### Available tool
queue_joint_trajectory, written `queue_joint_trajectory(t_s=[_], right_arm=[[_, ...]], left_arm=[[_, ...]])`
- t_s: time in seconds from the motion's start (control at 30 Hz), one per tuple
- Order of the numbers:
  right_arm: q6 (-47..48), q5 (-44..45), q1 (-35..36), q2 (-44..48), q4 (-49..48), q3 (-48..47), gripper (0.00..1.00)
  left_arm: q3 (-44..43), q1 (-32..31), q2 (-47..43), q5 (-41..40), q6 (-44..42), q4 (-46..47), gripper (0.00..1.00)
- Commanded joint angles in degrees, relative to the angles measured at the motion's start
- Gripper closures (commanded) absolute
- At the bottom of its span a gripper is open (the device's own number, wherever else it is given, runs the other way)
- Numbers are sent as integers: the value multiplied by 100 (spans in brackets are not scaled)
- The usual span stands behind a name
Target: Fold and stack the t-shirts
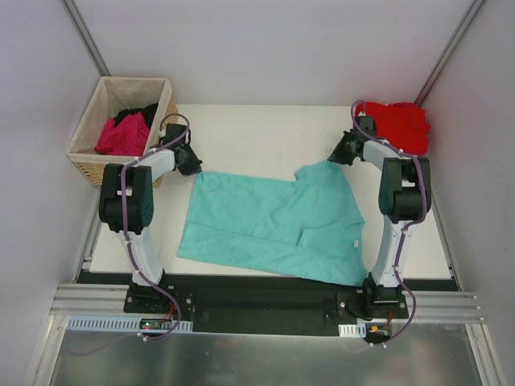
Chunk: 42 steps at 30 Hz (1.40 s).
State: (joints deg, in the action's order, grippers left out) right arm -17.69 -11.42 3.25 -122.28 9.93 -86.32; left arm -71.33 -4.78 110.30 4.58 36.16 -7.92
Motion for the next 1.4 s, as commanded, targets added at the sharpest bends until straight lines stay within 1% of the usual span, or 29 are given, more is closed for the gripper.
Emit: queue_joint_trajectory(t_s=[0.0,0.1,0.23,0.37,0.47,0.57,0.7,0.9,1.07,1.23,1.37], right_arm=[[134,-53,71,757,79,-8,99],[170,34,89,1030,131,-94,99],[371,87,89,733,763,-1111,99],[390,79,89,364,1080,-1789,99],[407,70,89,205,1230,-2028,99],[416,105,80,283,1178,-1863,99],[495,140,71,686,949,-1196,99],[662,298,18,1092,852,-711,99],[793,412,-43,1548,800,-281,99],[846,544,-70,1900,861,-95,99],[890,632,-87,2173,922,45,99]], left_arm=[[-223,29,-492,140,-188,80,100],[-267,38,-562,105,-241,72,100],[-390,64,-475,201,-198,72,100],[-443,73,-361,210,-136,72,100],[-417,82,-343,192,-136,72,100],[-312,108,-404,105,-145,72,100],[-162,152,-553,-9,-136,89,100],[49,196,-773,-247,-136,89,100],[295,240,-1054,-203,-144,124,100],[619,240,-1457,-63,-180,396,100],[840,240,-1757,-133,-206,432,100]])
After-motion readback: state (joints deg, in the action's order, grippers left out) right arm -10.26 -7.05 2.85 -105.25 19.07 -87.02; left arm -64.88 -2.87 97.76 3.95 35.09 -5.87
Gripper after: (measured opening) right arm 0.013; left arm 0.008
